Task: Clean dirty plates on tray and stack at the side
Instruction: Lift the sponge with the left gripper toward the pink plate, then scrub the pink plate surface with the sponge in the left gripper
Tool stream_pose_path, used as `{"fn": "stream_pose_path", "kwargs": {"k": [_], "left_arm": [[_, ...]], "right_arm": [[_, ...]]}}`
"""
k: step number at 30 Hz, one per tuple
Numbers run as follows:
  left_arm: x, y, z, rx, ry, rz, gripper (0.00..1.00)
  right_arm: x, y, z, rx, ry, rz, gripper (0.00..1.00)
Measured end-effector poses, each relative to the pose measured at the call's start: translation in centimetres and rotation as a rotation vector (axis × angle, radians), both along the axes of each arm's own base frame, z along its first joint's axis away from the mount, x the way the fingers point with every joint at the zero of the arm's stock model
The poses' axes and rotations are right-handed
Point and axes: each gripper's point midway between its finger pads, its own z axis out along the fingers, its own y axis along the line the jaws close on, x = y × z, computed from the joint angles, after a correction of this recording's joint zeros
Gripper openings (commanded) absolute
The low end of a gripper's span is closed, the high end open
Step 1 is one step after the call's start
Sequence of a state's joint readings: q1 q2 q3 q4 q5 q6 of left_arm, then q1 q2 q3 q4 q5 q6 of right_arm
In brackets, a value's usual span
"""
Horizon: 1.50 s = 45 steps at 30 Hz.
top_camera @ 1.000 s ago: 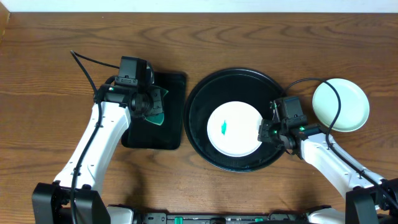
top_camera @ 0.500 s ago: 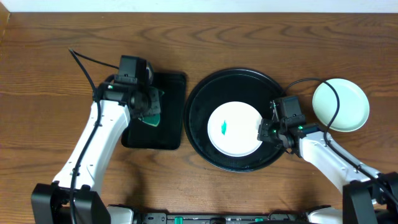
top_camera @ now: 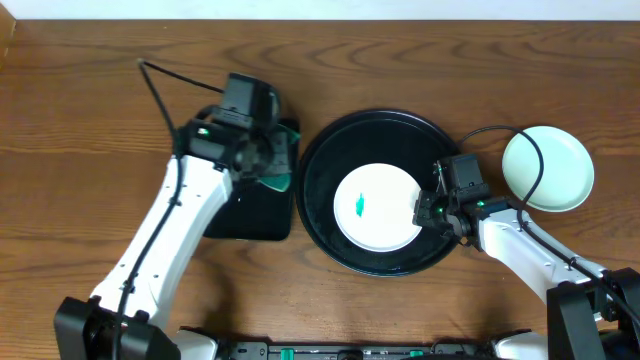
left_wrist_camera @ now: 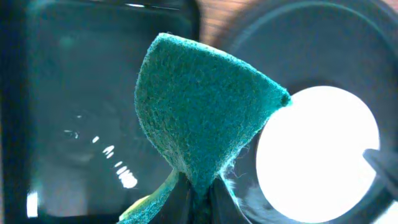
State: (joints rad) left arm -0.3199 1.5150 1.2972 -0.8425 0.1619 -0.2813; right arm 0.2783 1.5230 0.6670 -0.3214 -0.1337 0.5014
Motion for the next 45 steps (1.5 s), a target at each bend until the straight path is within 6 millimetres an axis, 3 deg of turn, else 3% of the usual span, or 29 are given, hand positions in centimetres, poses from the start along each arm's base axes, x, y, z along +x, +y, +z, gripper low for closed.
{"fn": "stream_pose_path", "kwargs": {"k": [9,15,30,45], "left_arm": [[-1.5,-8.2,1.2,-0.090,-0.071,-0.146,0.07],[-2.8,-11.1,0.7,-0.113,-0.057,-0.189,0.08],[-2.8,-13.4,-7.0,-0.067,0.125,-0.109,0.07],[-2.8,-13.4,-7.9,-0.060,0.147,-0.091,0.08]], "right_arm": [[0.0,0.0,0.0,0.000,0.000,0.000,0.01],[0.0,0.0,0.0,0.000,0.000,0.000,0.01],[0.1,0.0,0.0,0.005,-0.001,-0.008,0.01],[0.3,0.5,0.1,0.043,0.002,-0.033,0.01]]}}
